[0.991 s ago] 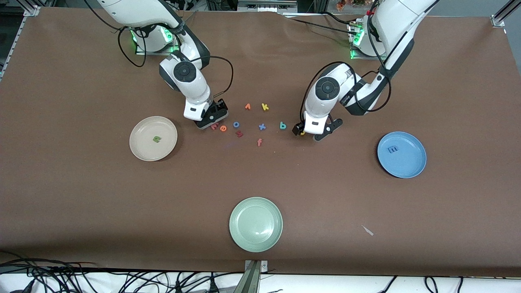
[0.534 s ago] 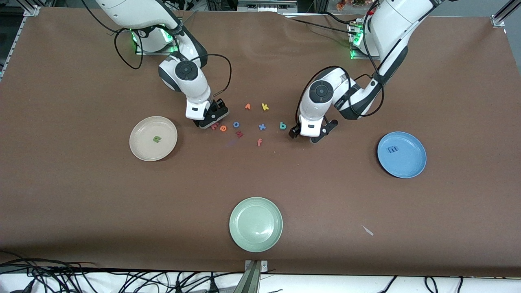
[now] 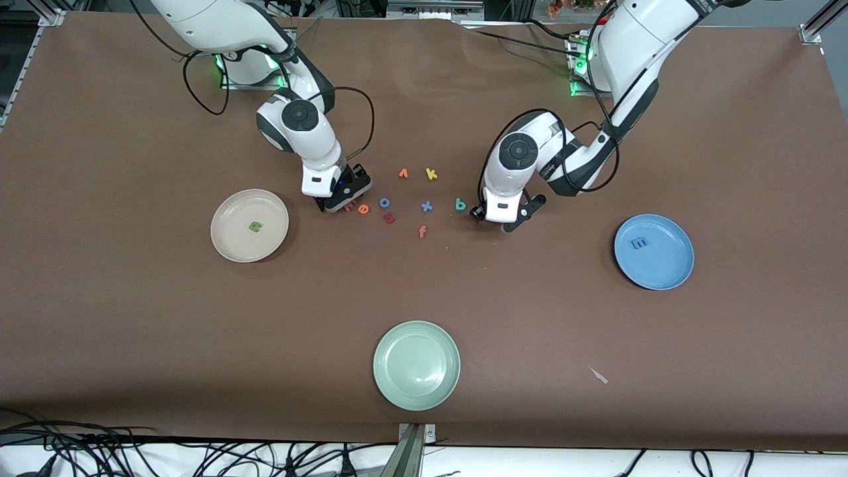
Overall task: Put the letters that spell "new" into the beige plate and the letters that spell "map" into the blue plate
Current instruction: 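Grasp the yellow letter with the left gripper while the right gripper grasps pink w, then drop the pink w on the white plate while the left gripper lifts yellow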
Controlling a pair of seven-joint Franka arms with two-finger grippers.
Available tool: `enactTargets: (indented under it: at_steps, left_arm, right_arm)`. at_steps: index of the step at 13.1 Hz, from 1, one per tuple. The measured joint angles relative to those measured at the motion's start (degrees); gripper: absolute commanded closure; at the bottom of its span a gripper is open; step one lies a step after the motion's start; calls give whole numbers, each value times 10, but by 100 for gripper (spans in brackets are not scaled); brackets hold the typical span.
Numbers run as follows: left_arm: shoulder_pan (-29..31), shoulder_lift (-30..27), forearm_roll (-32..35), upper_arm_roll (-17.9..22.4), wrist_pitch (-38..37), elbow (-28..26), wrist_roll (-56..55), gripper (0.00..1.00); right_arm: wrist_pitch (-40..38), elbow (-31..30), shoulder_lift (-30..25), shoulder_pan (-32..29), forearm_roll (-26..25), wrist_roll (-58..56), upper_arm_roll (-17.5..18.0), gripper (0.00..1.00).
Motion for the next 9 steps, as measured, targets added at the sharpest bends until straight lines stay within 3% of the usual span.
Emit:
enactTargets:
  at_steps: [5,7,9]
  left_arm:
    - [0,7,2,11,0,13,0,41]
    - [0,8,2,13,0,13,0,49]
    - [0,9,2,14,0,13,0,50]
  right_arm:
    - [2,2,0,0,0,0,0,62]
    - [2,3,0,0,0,-2,-4,64]
    - [2,6,-1,0,-1,-15,-14,64]
